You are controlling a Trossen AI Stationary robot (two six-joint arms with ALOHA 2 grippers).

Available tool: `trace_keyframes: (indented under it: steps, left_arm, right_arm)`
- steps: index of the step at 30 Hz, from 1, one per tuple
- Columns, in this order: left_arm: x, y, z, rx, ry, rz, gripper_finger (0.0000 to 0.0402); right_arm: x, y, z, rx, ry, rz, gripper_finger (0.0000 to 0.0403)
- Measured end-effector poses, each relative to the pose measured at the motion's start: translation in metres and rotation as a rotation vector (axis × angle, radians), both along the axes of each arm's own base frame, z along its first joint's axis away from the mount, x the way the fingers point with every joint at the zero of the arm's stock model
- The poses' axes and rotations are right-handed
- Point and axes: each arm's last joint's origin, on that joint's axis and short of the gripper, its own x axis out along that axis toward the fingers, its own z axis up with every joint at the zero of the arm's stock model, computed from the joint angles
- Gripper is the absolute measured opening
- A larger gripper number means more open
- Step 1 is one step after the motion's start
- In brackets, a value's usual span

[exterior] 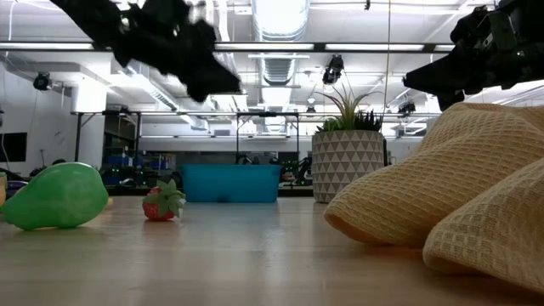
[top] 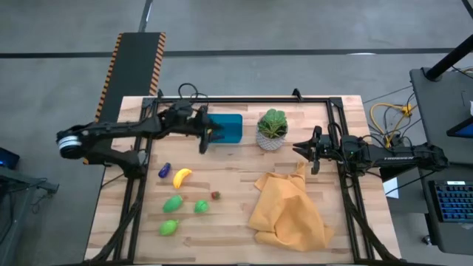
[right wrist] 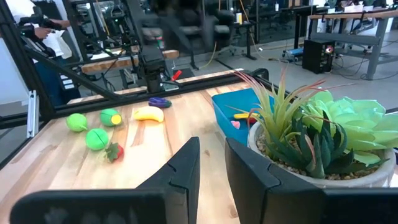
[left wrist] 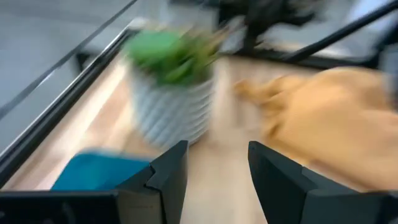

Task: Pick and placing Produce into tupperware
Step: Put the red strawberry into the blue bin

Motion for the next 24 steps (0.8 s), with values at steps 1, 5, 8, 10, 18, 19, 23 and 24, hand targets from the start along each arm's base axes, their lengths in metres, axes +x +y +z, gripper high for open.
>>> trace_keyframes:
  steps: [1,5,8,10,18,19,23,24]
  left_arm:
    - [-0.002,-0.007,0.007,0.006,-0.027,-0.036,0.0153]
    - [-0.013,-0.035,0.030,0.071,-0.129,-0.149,0.0153]
    - [-0.024,-0.052,0.042,0.123,-0.184,-0.216,0.0153]
    - [-0.031,-0.059,0.046,0.128,-0.199,-0.241,0.0153]
    - [-0.049,-0.068,0.038,0.133,-0.215,-0.266,0.0153]
    - [-0.050,-0.069,0.036,0.132,-0.213,-0.266,0.0153]
    - [-0.052,-0.069,0.034,0.133,-0.214,-0.266,0.0153]
    - [-0.053,-0.069,0.033,0.134,-0.216,-0.266,0.0153]
  right_arm:
    - [0.000,0.000,0.000,0.000,0.000,0.000,0.0068]
    - [0.000,0.000,0.000,0.000,0.000,0.000,0.0068]
    - [0.000,0.000,0.000,0.000,0.000,0.000,0.0068]
    - [0.000,0.000,0.000,0.000,0.000,0.000,0.0068]
    - [0.000,0.000,0.000,0.000,0.000,-0.001,0.0068]
    - [0.000,0.000,0.000,0.000,0.000,0.000,0.0068]
    - [0.000,0.000,0.000,0.002,0.000,-0.001,0.0068]
    - [0.000,0.000,0.000,0.009,-0.001,-0.001,0.0068]
